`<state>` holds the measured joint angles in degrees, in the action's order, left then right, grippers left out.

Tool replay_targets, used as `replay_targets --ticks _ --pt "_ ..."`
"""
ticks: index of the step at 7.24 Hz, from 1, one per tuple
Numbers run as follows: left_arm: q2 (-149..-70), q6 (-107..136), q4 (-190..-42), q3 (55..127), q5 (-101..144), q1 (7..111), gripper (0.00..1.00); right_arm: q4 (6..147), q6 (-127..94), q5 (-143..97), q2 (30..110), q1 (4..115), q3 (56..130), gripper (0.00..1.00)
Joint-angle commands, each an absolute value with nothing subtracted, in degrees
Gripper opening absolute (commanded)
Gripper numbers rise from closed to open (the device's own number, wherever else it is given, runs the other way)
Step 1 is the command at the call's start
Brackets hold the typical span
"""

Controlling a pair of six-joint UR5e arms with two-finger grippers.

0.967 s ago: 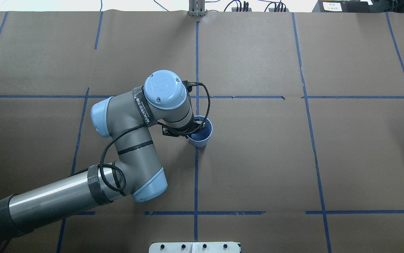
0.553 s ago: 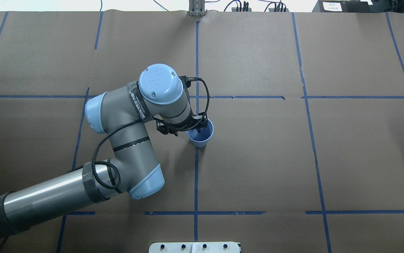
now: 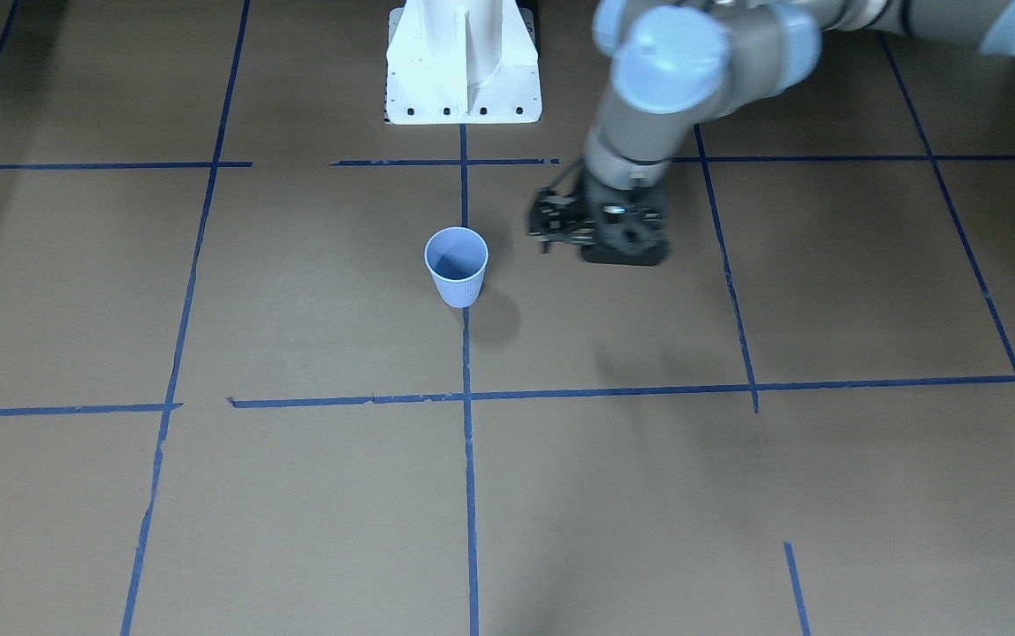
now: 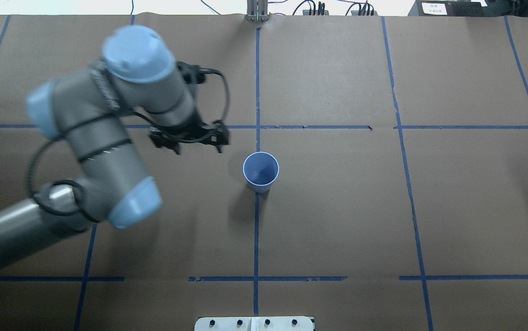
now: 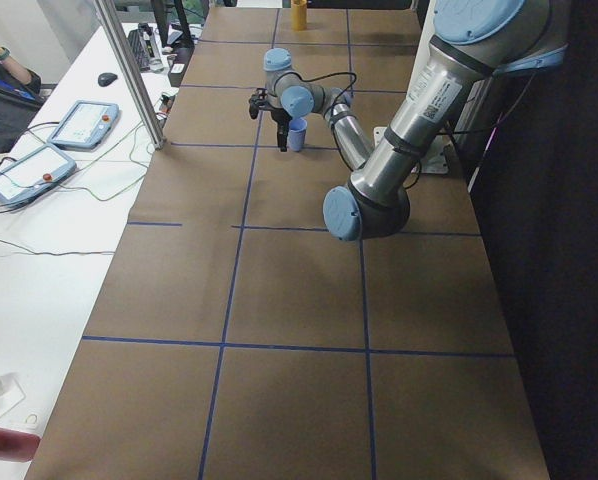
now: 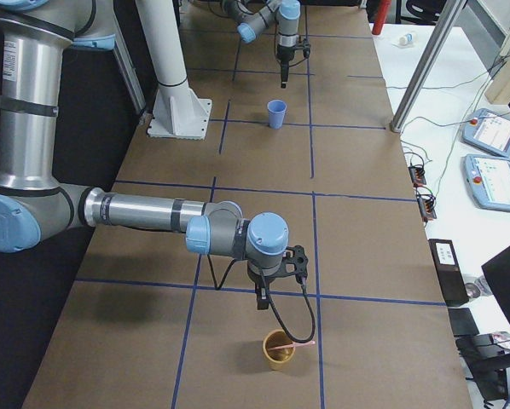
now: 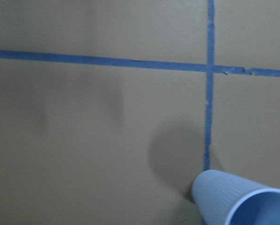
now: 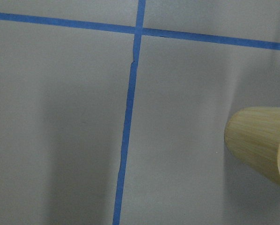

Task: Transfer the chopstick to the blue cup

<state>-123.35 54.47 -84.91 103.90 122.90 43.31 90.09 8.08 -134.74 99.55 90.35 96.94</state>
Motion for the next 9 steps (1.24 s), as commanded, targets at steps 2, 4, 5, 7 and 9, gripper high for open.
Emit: replay_targets --ticks 2,4,5,7,9 --pt "-105.26 23.56 -84.46 108.02 129.36 59.8 1.0 90.09 8.09 -134.74 99.32 90.35 97.12 1.0" --pt "-96.38 8.97 -84.99 106.97 132.26 69.48 1.0 90.0 8.17 -134.65 99.32 90.35 97.21 1.0" --pt "-93.72 3.31 -84.9 105.66 132.88 74.31 1.0 88.96 8.17 -134.56 99.32 90.35 97.12 1.0" --pt "-88.97 -9.18 -85.16 99.87 136.2 82.06 1.0 88.33 8.0 -134.47 99.23 90.35 97.03 1.0" --pt "-85.52 -9.32 -85.43 98.97 136.05 83.06 1.0 86.75 8.17 -134.12 99.75 90.44 96.86 1.0"
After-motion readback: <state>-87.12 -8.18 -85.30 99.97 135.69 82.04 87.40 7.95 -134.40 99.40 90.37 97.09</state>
